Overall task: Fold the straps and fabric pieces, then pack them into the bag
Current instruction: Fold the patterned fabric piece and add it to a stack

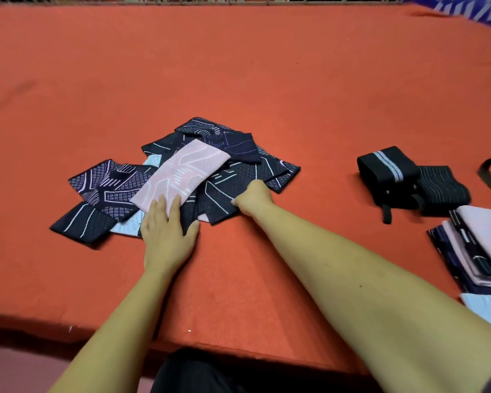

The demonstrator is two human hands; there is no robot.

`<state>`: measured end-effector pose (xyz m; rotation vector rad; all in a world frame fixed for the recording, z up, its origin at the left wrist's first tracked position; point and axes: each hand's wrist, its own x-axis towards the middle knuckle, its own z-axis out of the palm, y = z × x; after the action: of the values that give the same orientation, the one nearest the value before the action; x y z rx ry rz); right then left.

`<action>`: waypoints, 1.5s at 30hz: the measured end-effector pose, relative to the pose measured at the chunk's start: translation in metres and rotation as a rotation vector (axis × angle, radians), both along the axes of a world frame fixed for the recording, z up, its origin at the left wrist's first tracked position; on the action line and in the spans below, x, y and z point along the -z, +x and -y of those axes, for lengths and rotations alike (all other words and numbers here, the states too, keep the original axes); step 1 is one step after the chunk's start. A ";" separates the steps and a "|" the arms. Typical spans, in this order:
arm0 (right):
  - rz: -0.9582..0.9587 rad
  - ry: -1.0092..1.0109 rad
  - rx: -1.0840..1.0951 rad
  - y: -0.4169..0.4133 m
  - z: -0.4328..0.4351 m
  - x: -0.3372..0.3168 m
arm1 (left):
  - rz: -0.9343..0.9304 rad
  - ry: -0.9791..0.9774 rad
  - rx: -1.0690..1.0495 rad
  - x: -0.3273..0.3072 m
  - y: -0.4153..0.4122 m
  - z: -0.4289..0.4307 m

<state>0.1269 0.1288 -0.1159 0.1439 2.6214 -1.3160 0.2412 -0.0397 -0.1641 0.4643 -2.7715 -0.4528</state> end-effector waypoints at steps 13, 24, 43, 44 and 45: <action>0.048 -0.771 -0.405 0.097 -0.089 -0.095 | -0.273 0.356 -0.012 -0.022 0.011 -0.016; 0.314 -0.693 -0.002 0.127 -0.192 -0.052 | 0.170 0.773 0.438 -0.025 0.058 -0.129; -0.194 -0.200 0.262 0.163 -0.239 0.015 | 0.013 0.802 0.179 -0.044 0.087 -0.137; -0.203 -0.215 0.289 0.166 -0.242 0.019 | -0.010 0.868 0.174 -0.043 0.088 -0.142; -0.209 -0.231 0.313 0.168 -0.243 0.022 | -0.001 0.927 0.160 -0.044 0.089 -0.148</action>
<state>0.2950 0.3722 -0.1383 0.4159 2.6668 -1.8169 0.3302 0.1078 -0.1206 0.4120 -2.4423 -1.7744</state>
